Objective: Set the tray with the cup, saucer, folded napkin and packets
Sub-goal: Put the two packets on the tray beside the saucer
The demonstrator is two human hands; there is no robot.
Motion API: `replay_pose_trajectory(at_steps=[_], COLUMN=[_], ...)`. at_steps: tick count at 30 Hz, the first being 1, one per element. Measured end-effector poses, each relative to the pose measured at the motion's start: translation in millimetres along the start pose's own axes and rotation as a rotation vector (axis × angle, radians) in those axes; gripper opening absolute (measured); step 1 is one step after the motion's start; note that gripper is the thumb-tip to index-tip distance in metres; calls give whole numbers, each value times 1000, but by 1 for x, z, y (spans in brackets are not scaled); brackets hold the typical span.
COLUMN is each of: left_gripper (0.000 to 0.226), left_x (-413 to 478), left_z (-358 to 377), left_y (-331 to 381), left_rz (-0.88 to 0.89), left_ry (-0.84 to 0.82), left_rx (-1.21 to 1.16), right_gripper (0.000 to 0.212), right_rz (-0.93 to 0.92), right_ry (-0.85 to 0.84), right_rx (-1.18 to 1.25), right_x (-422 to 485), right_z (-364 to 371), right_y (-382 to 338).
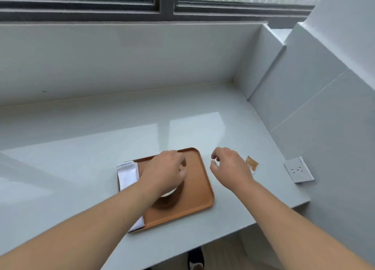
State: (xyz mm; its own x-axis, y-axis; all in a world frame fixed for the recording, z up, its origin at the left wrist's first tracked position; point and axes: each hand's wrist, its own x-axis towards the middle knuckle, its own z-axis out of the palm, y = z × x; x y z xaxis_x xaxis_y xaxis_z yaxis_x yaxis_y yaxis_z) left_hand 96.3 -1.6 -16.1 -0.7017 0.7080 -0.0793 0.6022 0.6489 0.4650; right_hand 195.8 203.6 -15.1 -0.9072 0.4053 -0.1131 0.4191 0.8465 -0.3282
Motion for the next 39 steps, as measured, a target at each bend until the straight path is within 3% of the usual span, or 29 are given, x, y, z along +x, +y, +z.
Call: replay_pose_trajectory(at_steps=[3,6,13,17,21,26,32,39], left_gripper=[30,43,60,58,50,18,6,16], left_x=[24,50,108,126,139,144,146,133], left_z=[28,59,125,143,148,133,65,6], left_y=[41,73,122,129,130,119,78,4], left_rz=[107,83,-138,-216,-238,-238,-243,-277], left_ry=[-120,-216,-276,-227,-265,-353,-316,-320], left_rx=[56,85,141,135,88,-53,-101,-8], right_gripper=[18,33,69,56,34,18,8,10], right_rz=[107,119,-133,-255,-249,-112,211,121], right_ry=[-29,-119,-367,-334,-321,-423,-361,-478], right_rx=[-17,-77,-300,-397,-394,-241,298,493], right_x=[-7,-5,25,44,59,70,86,107], right_z=[-4,-8,-12,-6,-3,-6,-9,13], right_y=[54,105,179,192,192,188,140,59])
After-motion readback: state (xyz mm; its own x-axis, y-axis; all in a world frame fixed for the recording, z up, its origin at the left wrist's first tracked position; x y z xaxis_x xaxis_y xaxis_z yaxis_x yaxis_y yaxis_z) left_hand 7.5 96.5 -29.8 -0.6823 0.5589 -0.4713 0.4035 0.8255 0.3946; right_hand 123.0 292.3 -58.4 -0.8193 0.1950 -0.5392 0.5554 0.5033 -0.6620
